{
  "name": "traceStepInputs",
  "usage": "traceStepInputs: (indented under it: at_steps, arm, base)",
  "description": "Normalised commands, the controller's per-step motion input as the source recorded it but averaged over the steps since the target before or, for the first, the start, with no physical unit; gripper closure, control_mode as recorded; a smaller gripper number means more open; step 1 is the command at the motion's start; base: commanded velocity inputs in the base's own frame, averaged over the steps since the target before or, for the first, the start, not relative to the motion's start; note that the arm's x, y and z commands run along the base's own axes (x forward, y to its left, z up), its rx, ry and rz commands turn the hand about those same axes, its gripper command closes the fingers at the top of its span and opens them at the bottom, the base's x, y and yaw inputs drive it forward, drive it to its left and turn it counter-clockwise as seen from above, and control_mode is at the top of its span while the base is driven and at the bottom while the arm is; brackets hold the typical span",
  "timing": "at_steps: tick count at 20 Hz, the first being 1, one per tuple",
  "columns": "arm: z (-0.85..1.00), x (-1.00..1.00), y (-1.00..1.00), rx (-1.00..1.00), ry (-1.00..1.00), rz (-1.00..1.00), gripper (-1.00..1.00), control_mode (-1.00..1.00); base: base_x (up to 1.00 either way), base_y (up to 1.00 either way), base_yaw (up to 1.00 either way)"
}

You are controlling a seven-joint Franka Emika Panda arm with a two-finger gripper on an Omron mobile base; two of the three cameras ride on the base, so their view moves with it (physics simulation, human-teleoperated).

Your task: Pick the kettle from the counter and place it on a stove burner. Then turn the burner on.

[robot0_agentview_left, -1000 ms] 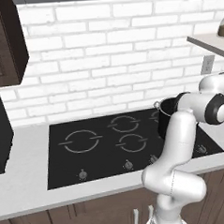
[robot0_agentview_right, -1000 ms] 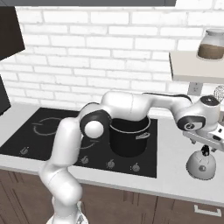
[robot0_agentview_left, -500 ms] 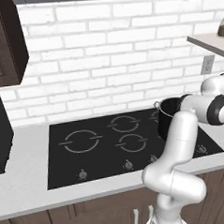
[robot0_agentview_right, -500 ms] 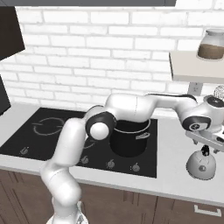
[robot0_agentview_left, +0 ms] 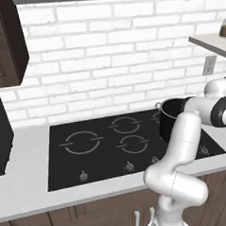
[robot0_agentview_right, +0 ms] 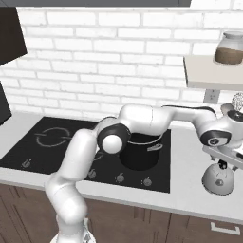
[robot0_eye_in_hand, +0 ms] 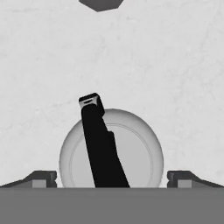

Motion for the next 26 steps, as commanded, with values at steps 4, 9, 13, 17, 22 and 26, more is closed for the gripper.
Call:
traceStepInputs:
  at_steps: [4, 9, 13, 17, 22, 26]
  arm:
    - [-0.09, 0.0, 0.0, 0.0, 0.0, 0.0, -1.0, -1.0]
    - [0.0, 0.0, 0.0, 0.0, 0.0, 0.0, -1.0, -1.0]
    - [0.0, -0.01, 0.0, 0.0, 0.0, 0.0, 1.0, -1.0]
    - [0.0, -0.01, 0.0, 0.0, -0.01, 0.0, 1.0, -1.0]
    - [0.0, -0.15, 0.0, 0.0, -0.05, 0.0, 1.0, -1.0]
    - [0.18, -0.19, 0.03, -0.03, -0.05, 0.0, 1.0, -1.0]
  base:
    - [0.0, 0.0, 0.0]
    - [0.0, 0.0, 0.0]
    - [0.0, 0.0, 0.0]
    - [0.0, 0.0, 0.0]
    - [0.0, 0.0, 0.0]
    - [0.0, 0.0, 0.0]
